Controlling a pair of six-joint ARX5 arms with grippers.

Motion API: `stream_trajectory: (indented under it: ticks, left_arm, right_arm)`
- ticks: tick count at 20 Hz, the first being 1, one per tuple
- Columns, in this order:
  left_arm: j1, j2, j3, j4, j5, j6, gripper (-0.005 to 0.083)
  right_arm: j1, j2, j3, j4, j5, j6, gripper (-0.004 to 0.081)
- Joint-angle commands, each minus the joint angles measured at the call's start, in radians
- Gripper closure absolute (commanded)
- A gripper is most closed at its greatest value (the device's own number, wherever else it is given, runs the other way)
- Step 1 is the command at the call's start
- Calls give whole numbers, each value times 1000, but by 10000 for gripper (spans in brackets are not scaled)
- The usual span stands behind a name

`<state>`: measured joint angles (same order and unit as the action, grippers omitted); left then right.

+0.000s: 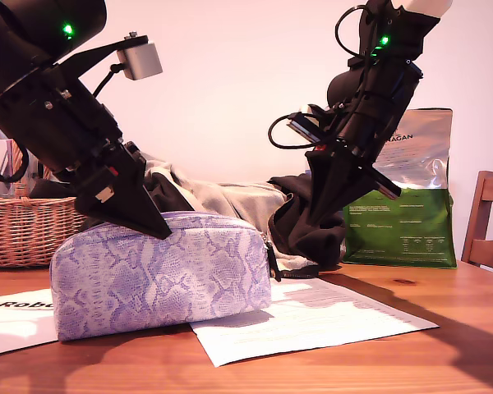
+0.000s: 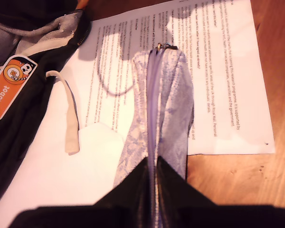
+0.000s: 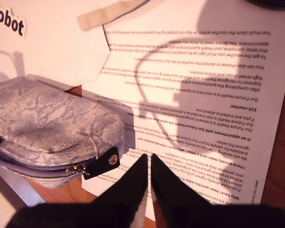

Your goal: Open the zipper in the zip bag in front of you

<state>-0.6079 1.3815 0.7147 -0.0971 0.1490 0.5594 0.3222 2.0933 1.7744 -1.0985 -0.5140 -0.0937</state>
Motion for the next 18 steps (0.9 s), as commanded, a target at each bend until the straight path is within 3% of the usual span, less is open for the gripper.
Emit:
stream_trajectory:
  ticks: [1, 3, 5, 18]
  left_arm:
    - [-3, -7, 17, 15, 5, -3, 599]
    - [-3, -7, 17, 15, 13, -3, 423]
    - [-4, -7, 17, 15, 11, -3, 374]
    - [-3, -118, 26, -24, 5, -8, 353]
  right_arm:
    - [4, -8, -9, -4, -6, -10, 780]
    - [4, -8, -9, -4, -11, -10, 780]
    - [4, -8, -9, -4, -11, -10, 780]
    - [5, -9, -9, 45, -11, -29, 780]
